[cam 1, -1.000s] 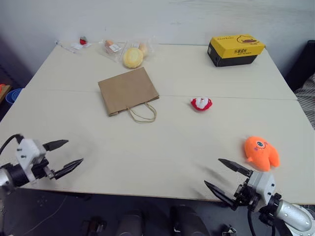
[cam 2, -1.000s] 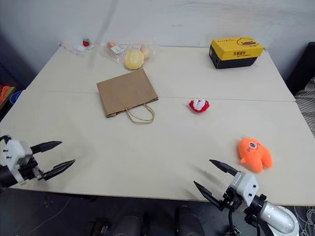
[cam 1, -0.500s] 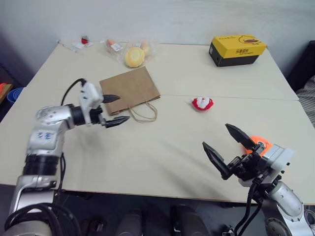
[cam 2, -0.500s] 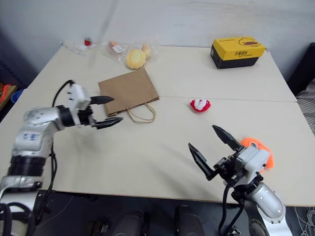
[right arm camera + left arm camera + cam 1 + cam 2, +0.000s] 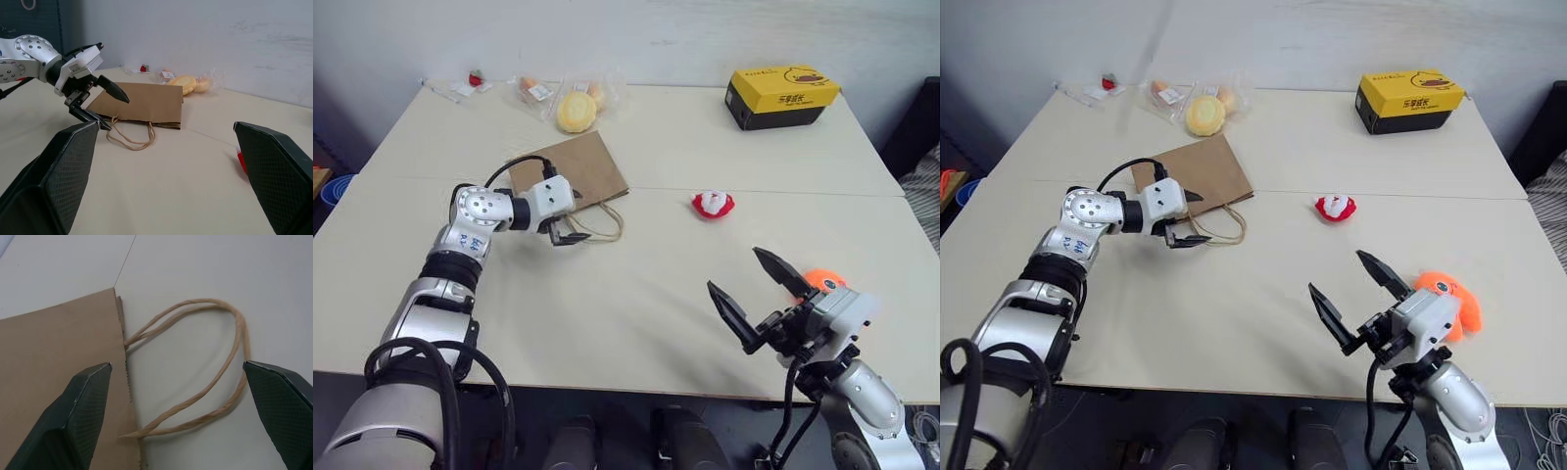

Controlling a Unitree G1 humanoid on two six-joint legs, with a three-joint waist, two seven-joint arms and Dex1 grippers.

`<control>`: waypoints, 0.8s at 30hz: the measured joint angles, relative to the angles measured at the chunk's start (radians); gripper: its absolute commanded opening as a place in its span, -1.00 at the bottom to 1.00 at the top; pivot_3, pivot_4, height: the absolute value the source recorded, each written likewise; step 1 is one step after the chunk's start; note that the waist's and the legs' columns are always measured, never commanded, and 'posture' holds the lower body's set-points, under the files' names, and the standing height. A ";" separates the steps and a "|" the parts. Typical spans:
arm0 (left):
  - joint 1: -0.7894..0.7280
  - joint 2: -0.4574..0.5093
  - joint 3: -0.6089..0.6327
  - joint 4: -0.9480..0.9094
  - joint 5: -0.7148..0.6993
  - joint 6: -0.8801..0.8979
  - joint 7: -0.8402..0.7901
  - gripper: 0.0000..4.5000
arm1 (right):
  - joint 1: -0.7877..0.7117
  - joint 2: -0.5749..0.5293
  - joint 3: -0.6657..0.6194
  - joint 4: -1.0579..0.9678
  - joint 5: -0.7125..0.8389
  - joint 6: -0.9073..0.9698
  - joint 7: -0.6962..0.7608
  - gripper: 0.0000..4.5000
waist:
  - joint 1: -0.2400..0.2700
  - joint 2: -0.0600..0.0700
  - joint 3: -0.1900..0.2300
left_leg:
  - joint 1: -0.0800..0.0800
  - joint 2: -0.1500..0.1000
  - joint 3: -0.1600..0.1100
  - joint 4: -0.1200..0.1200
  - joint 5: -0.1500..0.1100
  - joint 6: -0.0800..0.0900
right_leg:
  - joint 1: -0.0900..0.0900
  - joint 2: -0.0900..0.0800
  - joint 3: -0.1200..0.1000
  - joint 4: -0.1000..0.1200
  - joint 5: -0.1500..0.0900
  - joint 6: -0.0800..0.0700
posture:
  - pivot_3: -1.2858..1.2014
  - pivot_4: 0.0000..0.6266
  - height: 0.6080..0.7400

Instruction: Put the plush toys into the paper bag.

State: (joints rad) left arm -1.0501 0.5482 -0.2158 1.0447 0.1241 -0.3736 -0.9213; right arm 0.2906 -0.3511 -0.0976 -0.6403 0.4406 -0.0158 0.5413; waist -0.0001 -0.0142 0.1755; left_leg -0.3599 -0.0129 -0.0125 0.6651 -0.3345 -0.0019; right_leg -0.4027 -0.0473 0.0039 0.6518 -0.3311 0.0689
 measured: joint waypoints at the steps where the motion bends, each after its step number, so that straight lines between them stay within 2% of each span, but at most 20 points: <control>1: -0.003 -0.002 0.000 0.021 0.005 -0.012 0.007 1.00 | 0.001 0.003 0.005 -0.001 -0.003 0.000 -0.004 1.00 | 0.000 0.000 0.000 | 0.000 0.000 0.000 0.000 0.000 0.000 | -0.001 0.000 0.000 0.000 0.000 0.000 | 0.03 -0.52 1.00; 6: -0.035 -0.033 -0.003 0.122 0.058 -0.064 0.065 1.00 | 0.003 0.003 0.006 -0.007 -0.020 0.000 -0.022 1.00 | 0.001 0.000 0.000 | -0.011 0.000 0.000 0.005 0.001 -0.001 | -0.011 0.000 0.000 0.005 0.000 0.000 | 0.03 -0.52 1.00; 11: -0.063 -0.084 0.002 0.177 0.080 -0.066 0.136 1.00 | -0.004 0.003 0.004 -0.009 -0.021 0.002 -0.035 1.00 | 0.002 0.000 0.000 | -0.011 0.000 0.000 0.006 0.001 -0.001 | -0.011 0.000 0.000 0.005 0.000 0.000 | 0.03 -0.52 1.00; 14: -0.068 -0.102 0.001 0.190 0.093 -0.065 0.168 0.74 | -0.006 0.002 0.004 -0.031 -0.021 0.016 -0.043 1.00 | 0.001 0.000 0.000 | -0.011 0.000 0.000 0.006 0.001 -0.001 | -0.011 0.000 0.000 0.006 0.000 0.000 | 0.03 -0.52 1.00; 19: -0.069 -0.109 0.007 0.211 0.114 -0.061 0.167 0.05 | -0.011 0.001 0.004 -0.045 -0.023 0.028 -0.056 1.00 | 0.000 0.000 0.000 | -0.011 0.000 0.001 0.006 0.001 -0.001 | -0.011 0.000 0.000 0.006 0.000 0.000 | 0.03 -0.52 1.00; 24: -0.070 -0.128 0.073 0.224 0.060 -0.019 0.108 -0.71 | -0.030 0.001 0.001 -0.045 -0.030 0.039 -0.070 1.00 | 0.001 0.000 0.000 | -0.011 0.000 0.001 0.007 0.001 -0.001 | -0.011 0.000 0.000 0.007 0.000 0.000 | 0.03 -0.52 1.00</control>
State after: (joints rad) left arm -1.1197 0.4203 -0.1431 1.2690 0.1841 -0.3924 -0.8135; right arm 0.2604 -0.3497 -0.0965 -0.6852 0.4104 0.0237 0.4713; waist 0.0008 -0.0147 0.1753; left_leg -0.3710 -0.0131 -0.0115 0.6725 -0.3338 -0.0030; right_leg -0.4139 -0.0469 0.0043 0.6585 -0.3309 0.0691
